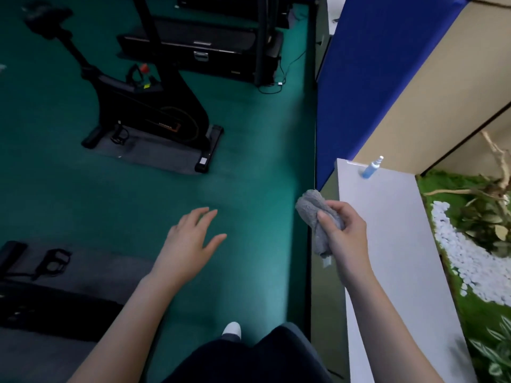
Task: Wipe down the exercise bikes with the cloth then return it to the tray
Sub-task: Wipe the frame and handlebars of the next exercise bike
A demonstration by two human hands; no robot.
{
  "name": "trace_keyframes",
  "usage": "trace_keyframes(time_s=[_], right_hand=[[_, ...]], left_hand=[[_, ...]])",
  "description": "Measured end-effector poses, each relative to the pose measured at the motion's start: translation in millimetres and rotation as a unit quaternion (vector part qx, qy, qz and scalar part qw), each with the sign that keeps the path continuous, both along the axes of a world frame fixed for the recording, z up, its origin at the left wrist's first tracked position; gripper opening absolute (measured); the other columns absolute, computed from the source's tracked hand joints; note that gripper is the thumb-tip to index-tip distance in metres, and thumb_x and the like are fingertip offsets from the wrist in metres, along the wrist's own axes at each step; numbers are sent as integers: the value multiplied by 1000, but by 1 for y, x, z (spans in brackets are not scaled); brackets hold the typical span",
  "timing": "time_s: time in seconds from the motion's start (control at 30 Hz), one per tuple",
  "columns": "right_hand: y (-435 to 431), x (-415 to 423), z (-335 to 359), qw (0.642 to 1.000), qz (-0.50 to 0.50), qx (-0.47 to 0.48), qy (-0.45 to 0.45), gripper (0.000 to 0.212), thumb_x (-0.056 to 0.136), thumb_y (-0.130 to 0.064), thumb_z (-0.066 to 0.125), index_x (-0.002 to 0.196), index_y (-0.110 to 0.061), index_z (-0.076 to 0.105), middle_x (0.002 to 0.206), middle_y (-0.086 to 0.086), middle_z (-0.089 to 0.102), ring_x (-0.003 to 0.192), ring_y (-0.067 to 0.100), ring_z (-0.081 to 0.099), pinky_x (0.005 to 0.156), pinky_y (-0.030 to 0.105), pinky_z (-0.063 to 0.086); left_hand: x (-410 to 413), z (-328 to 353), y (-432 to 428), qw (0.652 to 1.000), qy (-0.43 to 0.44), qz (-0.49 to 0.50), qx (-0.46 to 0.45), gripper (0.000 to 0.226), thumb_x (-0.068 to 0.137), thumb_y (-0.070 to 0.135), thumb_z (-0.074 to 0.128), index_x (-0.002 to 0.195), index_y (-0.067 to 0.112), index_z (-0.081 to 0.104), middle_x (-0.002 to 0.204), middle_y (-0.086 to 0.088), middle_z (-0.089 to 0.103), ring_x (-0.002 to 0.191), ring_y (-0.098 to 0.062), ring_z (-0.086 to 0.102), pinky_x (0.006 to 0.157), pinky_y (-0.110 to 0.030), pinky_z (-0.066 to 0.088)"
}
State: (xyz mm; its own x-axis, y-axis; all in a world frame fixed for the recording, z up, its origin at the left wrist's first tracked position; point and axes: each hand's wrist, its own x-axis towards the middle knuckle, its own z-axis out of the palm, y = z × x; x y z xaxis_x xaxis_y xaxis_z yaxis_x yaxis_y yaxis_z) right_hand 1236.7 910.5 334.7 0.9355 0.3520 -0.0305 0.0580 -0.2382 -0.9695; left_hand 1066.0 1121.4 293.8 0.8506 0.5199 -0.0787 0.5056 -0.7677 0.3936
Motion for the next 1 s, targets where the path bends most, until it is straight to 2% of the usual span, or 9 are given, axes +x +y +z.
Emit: trace_keyframes(time_s=[0.17, 0.43, 0.63, 0.83, 1.0], right_hand=[[56, 57, -1, 1000, 21, 0, 4, 15, 88, 0, 61, 101, -5, 63, 98, 9, 65, 88, 18, 60, 84, 32, 49], [128, 164, -11, 992, 124, 1, 29, 13, 88, -6, 64, 98, -14, 62, 94, -2, 65, 87, 15, 61, 85, 36, 50], [150, 258, -16, 984, 175, -23, 28, 14, 88, -5, 63, 99, -14, 61, 98, 3, 65, 92, 21, 62, 88, 41, 50], [178, 306, -26, 976, 212, -15, 54, 19, 89, -3, 62, 91, -21, 60, 95, 4, 64, 86, 17, 59, 82, 35, 49], [217, 324, -35, 968, 241, -13, 70, 15, 89, -3, 62, 97, -15, 59, 92, -2, 64, 85, 14, 59, 81, 29, 48]], left_hand=[[47, 5, 32, 1000, -11, 27, -5, 58, 93, 44, 50, 142, 16, 39, 144, 0, 39, 132, -19, 37, 105, -40, 34], [134, 1, 58, 994, -1, 112, 0, 58, 93, 46, 47, 143, 17, 37, 144, 1, 40, 131, -19, 36, 106, -41, 33], [196, 4, 66, 981, -12, 195, -12, 58, 93, 45, 49, 142, 17, 38, 142, 0, 41, 131, -20, 36, 106, -41, 33], [238, 4, 77, 969, -25, 245, -16, 58, 92, 41, 54, 141, 14, 40, 141, -4, 43, 128, -25, 39, 106, -43, 33], [259, -1, 101, 963, -19, 267, -17, 59, 91, 41, 54, 142, 15, 40, 142, -4, 42, 130, -24, 38, 104, -43, 32]])
